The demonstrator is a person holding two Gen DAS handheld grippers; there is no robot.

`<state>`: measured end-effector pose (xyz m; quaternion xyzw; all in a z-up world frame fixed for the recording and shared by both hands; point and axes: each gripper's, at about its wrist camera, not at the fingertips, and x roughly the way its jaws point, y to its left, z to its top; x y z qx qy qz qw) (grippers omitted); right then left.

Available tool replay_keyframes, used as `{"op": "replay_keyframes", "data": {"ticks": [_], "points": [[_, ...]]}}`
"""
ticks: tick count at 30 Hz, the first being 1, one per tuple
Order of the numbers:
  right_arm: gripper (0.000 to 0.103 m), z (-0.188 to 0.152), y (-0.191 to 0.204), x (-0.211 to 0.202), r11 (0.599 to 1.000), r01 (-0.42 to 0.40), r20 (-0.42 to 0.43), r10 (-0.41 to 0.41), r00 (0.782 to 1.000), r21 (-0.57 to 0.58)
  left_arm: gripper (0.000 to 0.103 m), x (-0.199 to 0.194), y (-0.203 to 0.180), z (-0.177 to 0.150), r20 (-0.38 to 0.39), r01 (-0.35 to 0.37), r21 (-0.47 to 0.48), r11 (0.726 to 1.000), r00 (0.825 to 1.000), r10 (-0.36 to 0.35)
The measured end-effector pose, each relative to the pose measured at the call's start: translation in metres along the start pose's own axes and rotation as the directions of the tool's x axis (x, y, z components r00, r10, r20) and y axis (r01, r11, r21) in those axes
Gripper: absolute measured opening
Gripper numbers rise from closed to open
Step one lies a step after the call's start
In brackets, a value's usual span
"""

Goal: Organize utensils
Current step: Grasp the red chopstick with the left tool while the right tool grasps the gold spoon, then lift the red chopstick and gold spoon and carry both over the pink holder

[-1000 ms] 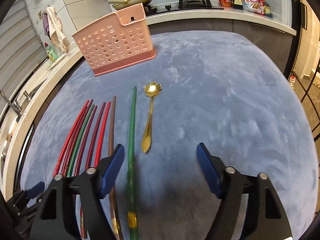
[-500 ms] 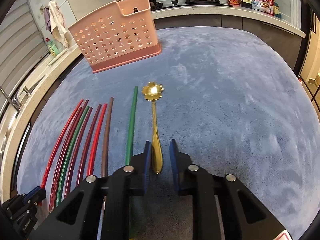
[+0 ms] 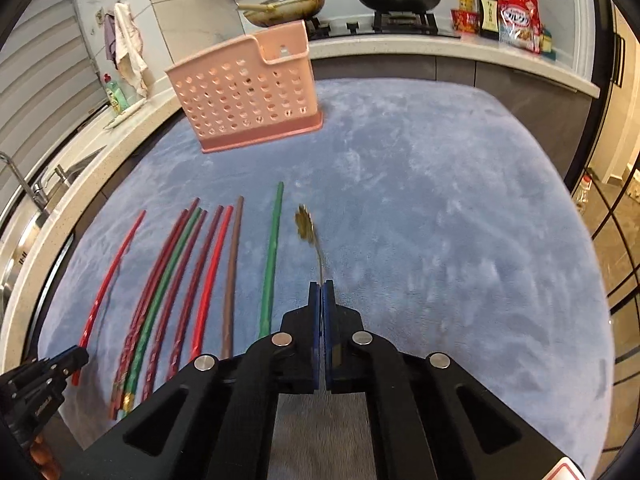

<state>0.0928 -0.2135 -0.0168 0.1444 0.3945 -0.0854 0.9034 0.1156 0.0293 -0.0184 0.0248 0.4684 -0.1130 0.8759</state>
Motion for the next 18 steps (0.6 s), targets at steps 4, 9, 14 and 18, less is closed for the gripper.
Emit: {"op": "replay_keyframes", "data": {"ticks": [4,9,14,18], "points": [[0.002,0.012,0.002,-0.029,1.000,0.006,0.047,-0.006,0.999,-0.009,0.007,-0.018,0.004,0.011,0.032,0.016,-0.009,1.000,0.999,-0.016],[0.002,0.033,0.006,-0.054,1.000,0.000,0.101,0.001,0.995,-0.017,0.007,-0.043,0.008,0.038,0.105,0.012,0.003,1.000,0.994,-0.012],[0.002,0.051,0.013,-0.065,0.999,-0.015,0.135,0.019,0.991,-0.033,0.007,-0.061,0.012,0.074,0.168,0.019,0.005,1.000,0.986,-0.019],[0.002,0.070,0.015,-0.067,0.998,-0.059,0.150,0.062,0.987,-0.023,0.007,-0.074,0.013,0.105,0.226,0.013,0.019,1.000,0.974,-0.017]]}}
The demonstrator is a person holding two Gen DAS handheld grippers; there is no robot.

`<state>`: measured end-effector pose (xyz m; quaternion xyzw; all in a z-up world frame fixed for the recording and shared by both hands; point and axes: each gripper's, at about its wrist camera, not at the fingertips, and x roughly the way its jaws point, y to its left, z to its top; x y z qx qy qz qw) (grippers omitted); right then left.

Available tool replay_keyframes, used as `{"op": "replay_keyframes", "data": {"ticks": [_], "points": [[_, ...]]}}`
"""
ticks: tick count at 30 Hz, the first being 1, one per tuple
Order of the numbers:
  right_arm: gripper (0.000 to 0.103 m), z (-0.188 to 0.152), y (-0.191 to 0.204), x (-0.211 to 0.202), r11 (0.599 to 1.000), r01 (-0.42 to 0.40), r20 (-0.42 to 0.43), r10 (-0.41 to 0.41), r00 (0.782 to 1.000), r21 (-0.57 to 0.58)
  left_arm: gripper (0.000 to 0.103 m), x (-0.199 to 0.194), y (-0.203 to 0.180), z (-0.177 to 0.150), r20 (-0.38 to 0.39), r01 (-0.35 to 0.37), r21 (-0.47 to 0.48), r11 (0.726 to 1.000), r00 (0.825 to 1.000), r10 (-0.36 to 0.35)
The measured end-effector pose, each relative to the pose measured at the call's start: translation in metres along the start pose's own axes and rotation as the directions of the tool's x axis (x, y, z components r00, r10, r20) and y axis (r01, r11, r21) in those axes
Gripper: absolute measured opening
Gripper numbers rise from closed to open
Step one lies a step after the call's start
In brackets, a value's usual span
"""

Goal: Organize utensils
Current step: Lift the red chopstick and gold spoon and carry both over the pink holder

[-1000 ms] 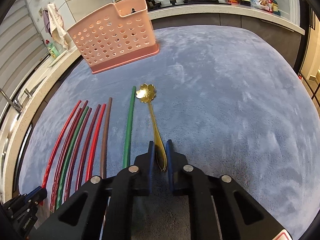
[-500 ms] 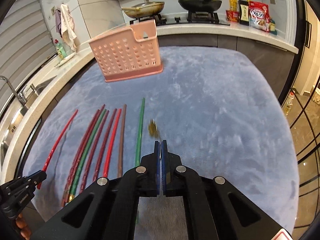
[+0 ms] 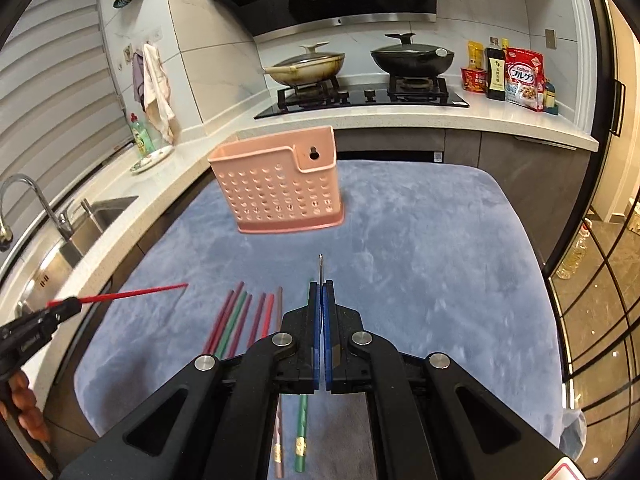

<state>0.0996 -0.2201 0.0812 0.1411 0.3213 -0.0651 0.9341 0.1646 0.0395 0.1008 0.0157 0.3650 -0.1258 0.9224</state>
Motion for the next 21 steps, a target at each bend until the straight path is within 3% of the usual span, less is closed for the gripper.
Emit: {"op": "replay_keyframes", "data": {"ticks": [14,21], "points": [[0.002,0.117,-0.007,0.045,0.997,-0.060,0.106,0.055,0.993,0.051,0.007,-0.007,-0.011,0.148,0.189,0.073,0.002,0.997,0.979,-0.072],[0.002,0.174,-0.006,0.083,0.997,-0.050,0.151,0.040,0.988,0.065,0.007,-0.010,-0.034,0.210,0.332,0.123,-0.001,0.992,0.936,-0.116]]}}
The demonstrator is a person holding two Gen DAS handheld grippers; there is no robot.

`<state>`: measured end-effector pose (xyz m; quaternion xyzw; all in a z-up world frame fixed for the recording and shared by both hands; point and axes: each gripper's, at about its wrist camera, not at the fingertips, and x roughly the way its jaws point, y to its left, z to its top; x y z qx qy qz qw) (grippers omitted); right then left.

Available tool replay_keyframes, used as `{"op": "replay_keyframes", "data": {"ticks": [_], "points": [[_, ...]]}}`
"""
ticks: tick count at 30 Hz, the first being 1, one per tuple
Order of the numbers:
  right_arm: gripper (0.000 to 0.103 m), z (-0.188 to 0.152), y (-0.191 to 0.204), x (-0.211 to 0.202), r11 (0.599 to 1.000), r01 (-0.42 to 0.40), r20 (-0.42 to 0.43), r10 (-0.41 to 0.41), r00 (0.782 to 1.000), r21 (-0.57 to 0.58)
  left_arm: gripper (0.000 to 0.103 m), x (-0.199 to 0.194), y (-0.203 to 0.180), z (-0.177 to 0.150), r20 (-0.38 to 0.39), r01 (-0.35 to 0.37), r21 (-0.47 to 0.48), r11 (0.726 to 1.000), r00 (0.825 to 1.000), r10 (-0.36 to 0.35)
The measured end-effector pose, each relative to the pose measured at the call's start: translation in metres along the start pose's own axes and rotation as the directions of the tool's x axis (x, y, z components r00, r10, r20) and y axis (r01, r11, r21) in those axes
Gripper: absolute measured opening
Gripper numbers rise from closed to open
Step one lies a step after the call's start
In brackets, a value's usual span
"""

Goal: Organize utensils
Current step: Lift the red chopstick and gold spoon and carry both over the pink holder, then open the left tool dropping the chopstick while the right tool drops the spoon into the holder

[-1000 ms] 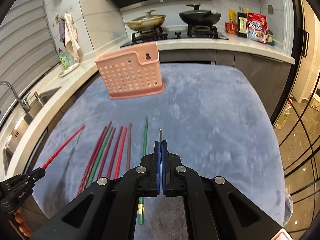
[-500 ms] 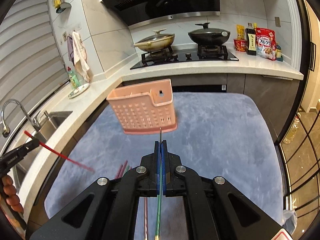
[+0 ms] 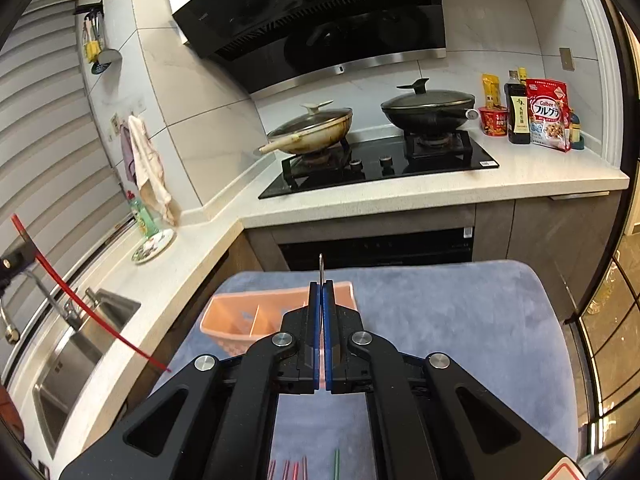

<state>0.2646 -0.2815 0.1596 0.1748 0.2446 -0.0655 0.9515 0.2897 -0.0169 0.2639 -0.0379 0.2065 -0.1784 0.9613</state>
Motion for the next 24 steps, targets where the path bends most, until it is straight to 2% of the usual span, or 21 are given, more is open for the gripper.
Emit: {"op": "replay_keyframes", "data": {"ticks": [5,9,19,21,24], "points": [[0.002,0.010,-0.006,0.035,1.000,0.010,-0.019,-0.010,1.000,0.015,0.007,0.030,-0.017,0.023,0.058,0.014,-0.012,1.000,0.998,-0.013],[0.002,0.005,-0.010,0.057,1.000,0.030,-0.047,-0.030,0.998,0.002,0.007,0.054,-0.022,0.020,0.030,0.008,-0.019,1.000,1.000,-0.007],[0.002,-0.017,-0.022,0.097,0.999,0.034,-0.117,-0.032,0.993,0.014,0.007,0.105,-0.016,-0.013,-0.068,-0.015,-0.017,1.000,0.998,0.013],[0.004,-0.019,-0.020,0.096,0.999,0.031,-0.110,-0.029,0.994,0.009,0.007,0.111,-0.014,-0.021,-0.090,-0.008,-0.024,1.000,0.996,0.005],[0.019,-0.018,-0.018,0.085,1.000,0.031,-0.085,-0.031,0.996,0.003,0.010,0.115,-0.008,-0.030,-0.124,-0.001,-0.042,0.999,0.992,-0.004]]}}
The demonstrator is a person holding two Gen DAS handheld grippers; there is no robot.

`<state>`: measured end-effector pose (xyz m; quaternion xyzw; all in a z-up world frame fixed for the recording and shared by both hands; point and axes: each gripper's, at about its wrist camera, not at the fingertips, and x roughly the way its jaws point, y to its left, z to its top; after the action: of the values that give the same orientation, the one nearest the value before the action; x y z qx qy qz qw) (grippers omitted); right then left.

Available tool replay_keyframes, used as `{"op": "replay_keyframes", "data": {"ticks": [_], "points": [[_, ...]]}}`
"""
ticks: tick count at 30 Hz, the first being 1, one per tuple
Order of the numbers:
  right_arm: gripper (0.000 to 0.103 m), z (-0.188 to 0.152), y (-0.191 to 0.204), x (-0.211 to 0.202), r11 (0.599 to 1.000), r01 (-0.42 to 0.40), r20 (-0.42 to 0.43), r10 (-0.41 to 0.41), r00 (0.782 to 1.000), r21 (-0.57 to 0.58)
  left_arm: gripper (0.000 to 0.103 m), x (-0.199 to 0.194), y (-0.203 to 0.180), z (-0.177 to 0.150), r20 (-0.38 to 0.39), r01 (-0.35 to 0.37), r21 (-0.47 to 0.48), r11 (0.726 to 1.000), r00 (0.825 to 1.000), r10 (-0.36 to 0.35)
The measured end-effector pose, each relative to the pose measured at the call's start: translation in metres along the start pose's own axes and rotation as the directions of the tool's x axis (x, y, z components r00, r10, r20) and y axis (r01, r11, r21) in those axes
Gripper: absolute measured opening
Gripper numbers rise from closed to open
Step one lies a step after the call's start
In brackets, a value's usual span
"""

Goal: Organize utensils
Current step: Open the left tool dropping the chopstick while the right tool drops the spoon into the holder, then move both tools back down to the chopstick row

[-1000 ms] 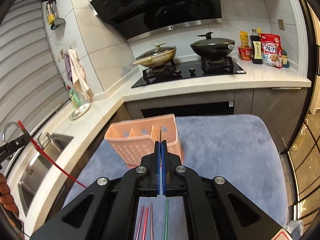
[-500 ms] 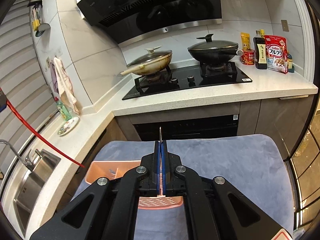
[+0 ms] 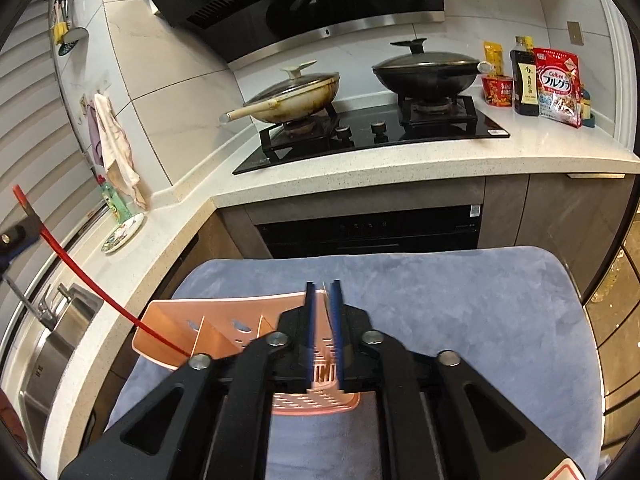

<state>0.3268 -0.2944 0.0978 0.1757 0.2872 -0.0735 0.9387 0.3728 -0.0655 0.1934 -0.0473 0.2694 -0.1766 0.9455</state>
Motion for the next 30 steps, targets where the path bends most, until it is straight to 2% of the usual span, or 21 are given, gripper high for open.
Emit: {"op": "replay_keyframes", "data": {"ticks": [1,2,4,8,11,16,21,30], "points": [[0.026,0.000,0.000,-0.005,1.000,-0.002,0.010,0.002,1.000,0.002,0.012,0.000,0.002,-0.002,-0.004,-0.012,-0.001,1.000,1.000,0.012],[0.030,0.000,-0.001,-0.011,1.000,-0.007,0.018,0.007,1.000,0.006,0.020,-0.003,0.004,-0.004,-0.006,-0.022,-0.002,1.000,1.000,0.022],[0.032,0.001,-0.002,-0.025,1.000,-0.017,0.033,0.016,0.999,0.008,0.033,-0.009,0.007,-0.007,0.000,-0.034,-0.008,0.999,0.999,0.034],[0.042,-0.006,-0.002,-0.061,1.000,-0.031,0.066,0.030,0.997,0.008,0.041,-0.031,0.012,-0.013,0.013,-0.057,0.000,0.998,0.998,0.057],[0.045,-0.019,-0.002,-0.088,1.000,-0.029,0.079,0.030,0.996,-0.007,0.050,-0.054,0.018,-0.021,0.022,-0.067,-0.007,0.998,0.998,0.067],[0.049,-0.057,-0.001,-0.133,0.999,-0.027,0.068,0.029,0.997,-0.034,0.054,-0.096,0.030,-0.054,0.010,-0.091,-0.009,0.996,0.996,0.091],[0.051,-0.115,-0.007,-0.172,0.999,-0.018,0.019,0.018,1.000,-0.035,0.054,-0.125,0.044,-0.099,-0.031,-0.114,-0.021,0.993,0.993,0.114],[0.051,-0.215,-0.006,-0.198,0.998,0.031,-0.099,-0.037,0.994,-0.055,0.054,-0.155,0.066,-0.190,-0.148,-0.142,-0.020,0.990,0.979,0.138]]}}
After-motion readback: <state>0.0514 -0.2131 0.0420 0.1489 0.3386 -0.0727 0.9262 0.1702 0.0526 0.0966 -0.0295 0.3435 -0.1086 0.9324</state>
